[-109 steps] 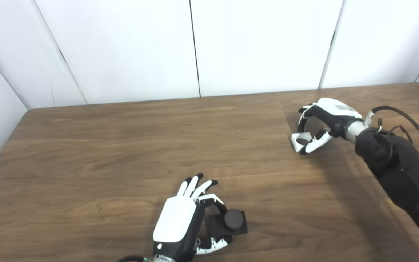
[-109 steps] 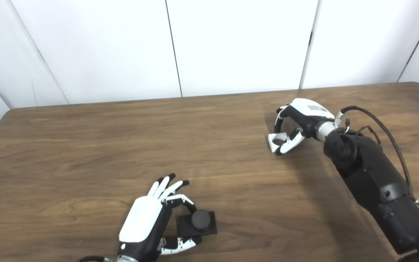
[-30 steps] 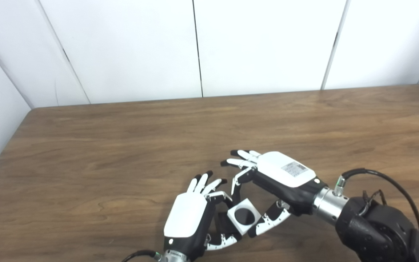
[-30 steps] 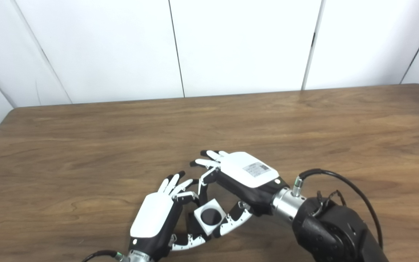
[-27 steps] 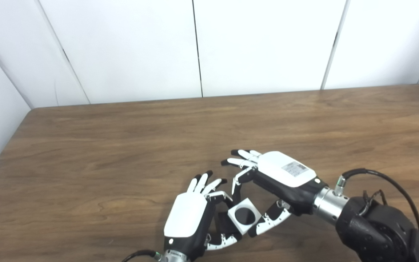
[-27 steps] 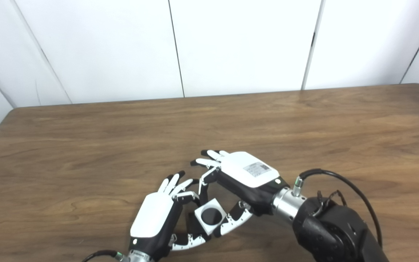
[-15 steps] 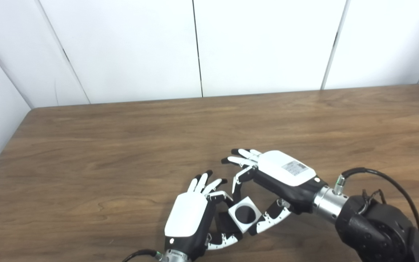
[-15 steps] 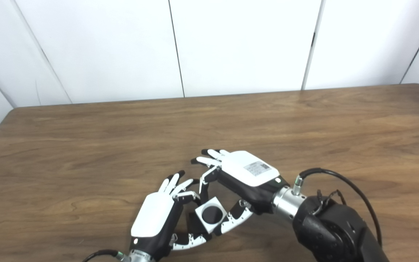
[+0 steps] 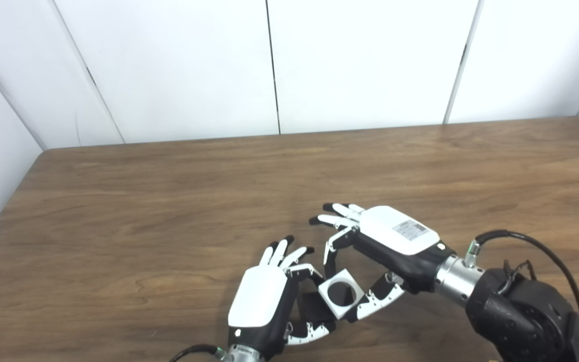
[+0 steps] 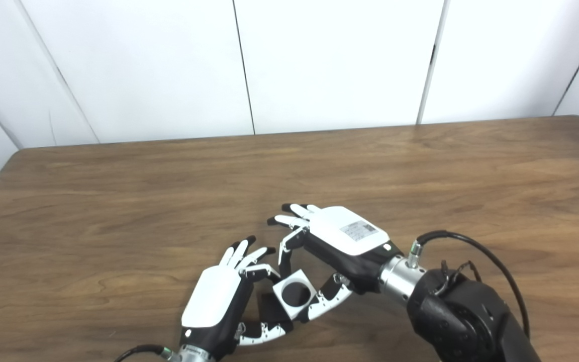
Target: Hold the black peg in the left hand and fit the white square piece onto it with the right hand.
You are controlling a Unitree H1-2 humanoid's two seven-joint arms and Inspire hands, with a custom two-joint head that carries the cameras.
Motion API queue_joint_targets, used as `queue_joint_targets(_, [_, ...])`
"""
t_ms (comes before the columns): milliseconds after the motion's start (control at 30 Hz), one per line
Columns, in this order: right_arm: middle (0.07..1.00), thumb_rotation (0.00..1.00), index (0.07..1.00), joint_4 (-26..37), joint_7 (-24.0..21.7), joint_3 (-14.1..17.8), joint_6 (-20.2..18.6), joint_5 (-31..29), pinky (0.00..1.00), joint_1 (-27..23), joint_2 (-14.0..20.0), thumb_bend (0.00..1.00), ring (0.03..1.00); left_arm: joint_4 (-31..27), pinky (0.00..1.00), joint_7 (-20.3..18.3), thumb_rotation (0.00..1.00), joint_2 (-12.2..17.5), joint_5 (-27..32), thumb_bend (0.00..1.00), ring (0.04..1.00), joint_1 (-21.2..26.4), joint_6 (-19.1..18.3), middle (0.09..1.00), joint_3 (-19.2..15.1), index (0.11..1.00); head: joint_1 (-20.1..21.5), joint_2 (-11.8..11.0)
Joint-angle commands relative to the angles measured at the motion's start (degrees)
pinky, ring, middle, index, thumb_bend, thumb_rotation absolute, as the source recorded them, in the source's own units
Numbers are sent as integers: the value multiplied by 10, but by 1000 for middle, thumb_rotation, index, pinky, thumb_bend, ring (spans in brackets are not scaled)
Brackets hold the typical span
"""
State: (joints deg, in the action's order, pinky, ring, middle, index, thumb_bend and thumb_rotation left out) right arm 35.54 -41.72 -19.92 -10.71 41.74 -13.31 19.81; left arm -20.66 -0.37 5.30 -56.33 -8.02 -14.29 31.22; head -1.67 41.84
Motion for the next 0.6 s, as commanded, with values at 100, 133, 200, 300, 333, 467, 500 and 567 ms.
queue_joint_targets(100, [930,150,491,1,12,11,9,-7,992,-15,2,525,1000,5,1000,-14,65,-18,-3,509,1000,-11,1,887,6,486,0,1])
queue_joint_targets(133, [930,150,491,0,13,11,9,-8,993,-14,2,525,1000,6,1000,-11,65,-17,-4,509,997,-11,3,885,6,486,-1,1])
queue_joint_targets(200, [928,150,491,-3,15,10,11,-8,996,-12,2,525,1000,7,1000,-9,65,-17,-5,509,996,-10,4,883,6,486,-1,1])
queue_joint_targets(300, [927,150,491,-7,17,7,13,-8,994,-7,0,525,1000,7,1000,-9,65,-16,-8,508,997,-9,5,884,7,486,-1,1])
queue_joint_targets(333, [927,150,491,-8,19,6,14,-8,992,-6,0,525,1000,7,1000,-9,65,-16,-7,508,997,-9,5,883,7,486,-1,1])
queue_joint_targets(467, [927,150,491,-19,30,-2,21,3,991,-3,-5,525,1000,10,1000,-6,65,-15,-4,509,995,-7,9,880,4,486,-2,-2])
queue_joint_targets(500, [927,150,491,-21,31,-4,22,5,991,-3,-6,525,1000,9,1000,-8,66,-14,-5,509,996,-7,8,881,5,486,-2,-2])
queue_joint_targets(567, [926,150,491,-23,33,-6,21,8,991,-4,-7,525,1000,7,1000,-12,67,-15,-7,508,997,-7,7,881,5,486,-2,-3])
